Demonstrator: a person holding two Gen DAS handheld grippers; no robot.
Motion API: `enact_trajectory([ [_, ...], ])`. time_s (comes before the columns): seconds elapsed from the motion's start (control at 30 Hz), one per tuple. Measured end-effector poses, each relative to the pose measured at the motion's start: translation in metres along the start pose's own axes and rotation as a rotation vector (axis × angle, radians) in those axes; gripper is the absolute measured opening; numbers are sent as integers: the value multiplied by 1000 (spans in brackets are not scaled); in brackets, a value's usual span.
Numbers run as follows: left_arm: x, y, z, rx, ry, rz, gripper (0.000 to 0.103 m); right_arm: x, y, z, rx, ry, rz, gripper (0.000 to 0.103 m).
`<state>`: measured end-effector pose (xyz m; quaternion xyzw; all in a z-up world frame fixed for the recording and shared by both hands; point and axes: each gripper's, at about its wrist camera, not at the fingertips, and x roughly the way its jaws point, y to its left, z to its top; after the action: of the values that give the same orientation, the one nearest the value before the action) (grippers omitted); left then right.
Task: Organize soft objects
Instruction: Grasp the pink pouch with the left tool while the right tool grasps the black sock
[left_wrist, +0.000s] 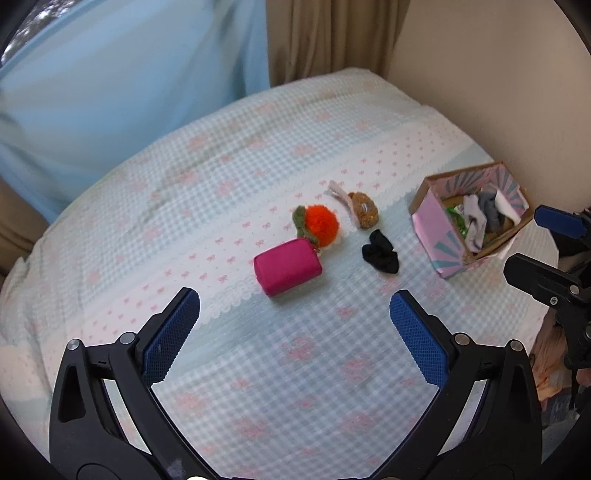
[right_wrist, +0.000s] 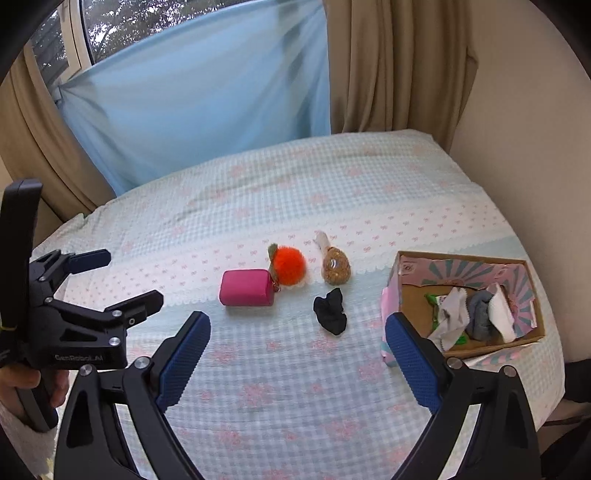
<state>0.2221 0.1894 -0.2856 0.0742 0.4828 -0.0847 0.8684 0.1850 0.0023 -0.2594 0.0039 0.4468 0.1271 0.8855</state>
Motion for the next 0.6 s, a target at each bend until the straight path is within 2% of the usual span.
enact_trajectory([
  [0.13,40,-3,12,69,53,5,103,32,-3,5,-8,42,1,95],
  [0.37,120,-3,21,194,158,-63,103,105,-16,10,-2,115,-26,95],
  [0.6,197,-12,17,426,216,-59,103,182,-27,-2,-2,223,-39,95],
])
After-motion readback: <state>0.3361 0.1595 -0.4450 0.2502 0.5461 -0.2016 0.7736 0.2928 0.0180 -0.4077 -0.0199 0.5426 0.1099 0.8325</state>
